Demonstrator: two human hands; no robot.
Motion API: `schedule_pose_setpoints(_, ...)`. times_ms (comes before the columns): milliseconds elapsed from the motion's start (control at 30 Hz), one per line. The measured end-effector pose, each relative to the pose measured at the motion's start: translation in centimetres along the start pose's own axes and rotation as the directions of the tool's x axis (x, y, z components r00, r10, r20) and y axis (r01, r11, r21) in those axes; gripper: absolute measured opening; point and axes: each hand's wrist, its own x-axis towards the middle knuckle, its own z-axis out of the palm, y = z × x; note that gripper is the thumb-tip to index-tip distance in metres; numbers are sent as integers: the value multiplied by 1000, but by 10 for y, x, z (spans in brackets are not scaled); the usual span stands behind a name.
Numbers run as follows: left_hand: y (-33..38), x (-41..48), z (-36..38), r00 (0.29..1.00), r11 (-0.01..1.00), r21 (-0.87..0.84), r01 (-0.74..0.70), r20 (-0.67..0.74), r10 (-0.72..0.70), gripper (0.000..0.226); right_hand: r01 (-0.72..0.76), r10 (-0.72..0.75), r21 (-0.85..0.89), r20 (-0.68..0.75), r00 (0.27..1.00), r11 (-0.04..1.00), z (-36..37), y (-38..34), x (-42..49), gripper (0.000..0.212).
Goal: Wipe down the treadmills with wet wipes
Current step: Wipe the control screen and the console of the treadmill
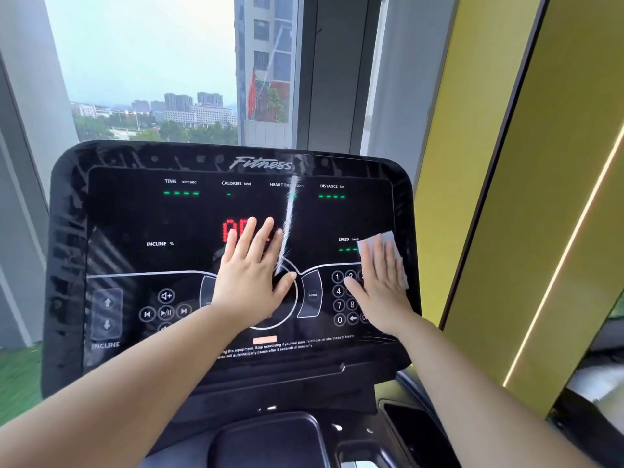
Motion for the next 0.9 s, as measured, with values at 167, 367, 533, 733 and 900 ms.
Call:
schedule_pose_setpoints(167,-7,-19,3,997,991,-128,-49,-62,42,62,-13,10,19,117,993,1000,26,-2,-31,74)
schedule_pose_setpoints(367,-10,-59,3,996,990,-134,-34,-91,22,52,9,-16,49,129,991,999,36,3,-40,78)
schedule_pose_setpoints(533,-21,-92,2,999,994,-108,19,-39,-23,52,-65,63,75,33,998,995,21,2,-20,65)
schedule_pose_setpoints(733,-25,-115,7,1000,993,-117,22,7,-21,54,-188,180,153,66,982,970,43,-32,-39,72)
schedule_pose_setpoints(900,-22,-115,9,1000,992,-126,29,3,-29,54,-240,213,231,134,968,943,47,-81,-43,79)
